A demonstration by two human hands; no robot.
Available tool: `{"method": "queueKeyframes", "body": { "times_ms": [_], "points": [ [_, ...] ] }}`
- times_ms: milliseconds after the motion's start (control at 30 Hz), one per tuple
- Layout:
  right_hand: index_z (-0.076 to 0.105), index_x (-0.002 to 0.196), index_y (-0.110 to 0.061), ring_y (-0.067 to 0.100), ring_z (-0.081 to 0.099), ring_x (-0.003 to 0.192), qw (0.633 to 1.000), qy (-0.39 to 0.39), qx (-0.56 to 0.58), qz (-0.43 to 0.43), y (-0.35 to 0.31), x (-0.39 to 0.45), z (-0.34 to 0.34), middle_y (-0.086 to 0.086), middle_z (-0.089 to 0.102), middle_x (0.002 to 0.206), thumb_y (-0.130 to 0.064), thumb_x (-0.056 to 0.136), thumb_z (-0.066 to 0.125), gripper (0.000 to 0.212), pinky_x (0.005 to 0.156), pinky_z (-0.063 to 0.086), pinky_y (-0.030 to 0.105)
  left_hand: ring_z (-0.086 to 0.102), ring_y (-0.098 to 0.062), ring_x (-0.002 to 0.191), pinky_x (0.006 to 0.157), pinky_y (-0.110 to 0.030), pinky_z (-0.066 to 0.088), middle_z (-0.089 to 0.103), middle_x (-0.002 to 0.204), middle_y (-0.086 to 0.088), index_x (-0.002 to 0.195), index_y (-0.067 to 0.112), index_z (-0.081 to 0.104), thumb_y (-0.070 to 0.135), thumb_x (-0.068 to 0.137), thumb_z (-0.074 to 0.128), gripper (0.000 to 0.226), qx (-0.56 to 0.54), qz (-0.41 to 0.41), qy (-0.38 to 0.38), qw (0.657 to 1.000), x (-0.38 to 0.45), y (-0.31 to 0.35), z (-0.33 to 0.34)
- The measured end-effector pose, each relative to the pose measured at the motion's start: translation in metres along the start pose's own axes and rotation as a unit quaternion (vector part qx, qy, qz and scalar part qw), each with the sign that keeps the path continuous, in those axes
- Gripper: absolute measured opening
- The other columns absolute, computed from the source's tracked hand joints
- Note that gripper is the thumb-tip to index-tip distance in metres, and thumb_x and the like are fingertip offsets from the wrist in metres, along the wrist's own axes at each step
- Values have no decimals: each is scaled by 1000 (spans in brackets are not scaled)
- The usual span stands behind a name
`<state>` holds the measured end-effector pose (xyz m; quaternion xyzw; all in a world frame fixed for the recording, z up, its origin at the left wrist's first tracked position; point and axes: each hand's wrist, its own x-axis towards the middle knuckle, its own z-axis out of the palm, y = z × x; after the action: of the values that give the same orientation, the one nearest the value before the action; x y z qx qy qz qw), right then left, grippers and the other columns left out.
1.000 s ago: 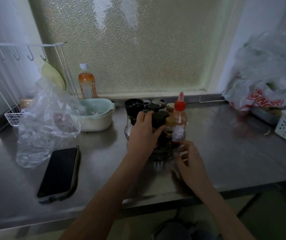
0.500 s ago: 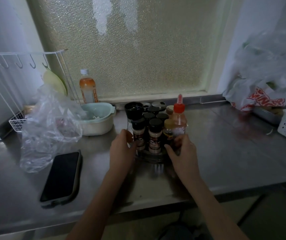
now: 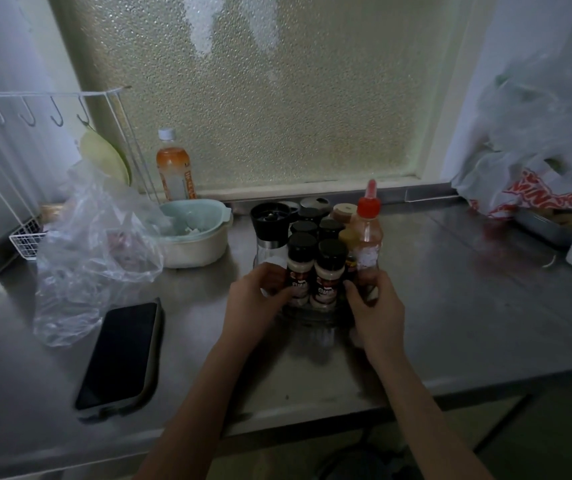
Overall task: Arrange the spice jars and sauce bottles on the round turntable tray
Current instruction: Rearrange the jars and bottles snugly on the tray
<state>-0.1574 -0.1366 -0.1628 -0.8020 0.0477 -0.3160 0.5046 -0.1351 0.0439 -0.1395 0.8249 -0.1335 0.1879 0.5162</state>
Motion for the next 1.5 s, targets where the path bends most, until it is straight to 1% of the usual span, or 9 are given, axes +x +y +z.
{"method": "queueKeyframes", "body": {
  "times_ms": [133, 300, 400, 500, 700, 933, 1100, 1300, 1500],
  "points": [
    [54, 92, -18, 12, 55, 77, 1000, -9, -8, -3, -1, -2, 1, -5, 59, 83, -25, 88, 62, 11, 62, 38, 18, 62, -14, 72, 68, -27, 50, 65, 76, 0, 80, 12, 57, 17, 67, 81, 28, 19, -9, 30, 999, -1, -4, 3],
    [49, 82, -26, 1, 51, 70, 1000, -17, -23, 12, -10, 2, -4, -14, 54, 74, -24, 85, 66, 17, 57, 35, 18, 60, -19, 67, 65, -40, 50, 63, 69, -2, 74, 11, 52, 25, 72, 76, 28, 69, 5, 15, 997, -2, -2, 6],
    [45, 73, -30, -1, 49, 64, 998, -42, -22, 47, -15, 12, -7, -14, 51, 68, -22, 80, 71, 28, 55, 35, 21, 60, -18, 65, 64, -41, 50, 63, 67, 0, 71, 14, 50, 34, 73, 74, 31, 104, 20, 1, 994, -4, 0, 5],
    [50, 79, -23, 2, 49, 64, 995, -53, -44, 66, -15, 17, -8, -15, 52, 69, -25, 78, 73, 24, 57, 36, 24, 59, -16, 64, 64, -42, 50, 62, 66, 2, 70, 16, 50, 38, 74, 72, 32, 118, 25, 0, 993, -4, -1, 5],
    [51, 86, -17, 14, 54, 70, 994, -62, -39, 76, -16, 16, -8, -5, 55, 72, -20, 77, 75, 26, 56, 37, 15, 60, -20, 65, 70, -46, 49, 62, 65, 1, 71, 15, 48, 40, 76, 70, 34, 131, 28, 5, 991, -4, 0, 6],
    [53, 94, -16, 26, 62, 84, 982, -94, -122, 105, -20, 20, -6, 4, 66, 90, -31, 78, 70, 27, 68, 47, 35, 61, -21, 66, 71, -48, 50, 63, 67, 1, 73, 16, 47, 42, 76, 68, 33, 132, 34, 2, 991, -4, 0, 5],
    [51, 93, -22, 16, 60, 78, 995, -24, -91, 13, -35, -1, -10, -5, 62, 84, -27, 84, 65, 16, 67, 49, 33, 62, -22, 67, 72, -48, 50, 63, 67, 2, 74, 17, 46, 38, 77, 70, 32, 135, 40, 17, 990, -4, 0, 6],
    [50, 89, -23, 13, 59, 72, 981, -133, -140, 5, -41, -5, -8, -12, 57, 73, -31, 79, 68, 22, 64, 48, 31, 64, -19, 64, 64, -42, 52, 66, 67, 1, 89, 14, 41, 35, 76, 72, 40, 116, 40, 23, 992, -5, 2, 7],
    [53, 72, -21, 16, 55, 65, 967, -64, -248, 14, -41, -3, 6, -5, 57, 67, -49, 79, 65, 31, 53, 37, 26, 62, -15, 63, 60, -34, 51, 65, 68, 2, 111, 15, 40, 33, 76, 73, 51, 105, 30, 14, 994, -6, 4, 7]
  ]
}}
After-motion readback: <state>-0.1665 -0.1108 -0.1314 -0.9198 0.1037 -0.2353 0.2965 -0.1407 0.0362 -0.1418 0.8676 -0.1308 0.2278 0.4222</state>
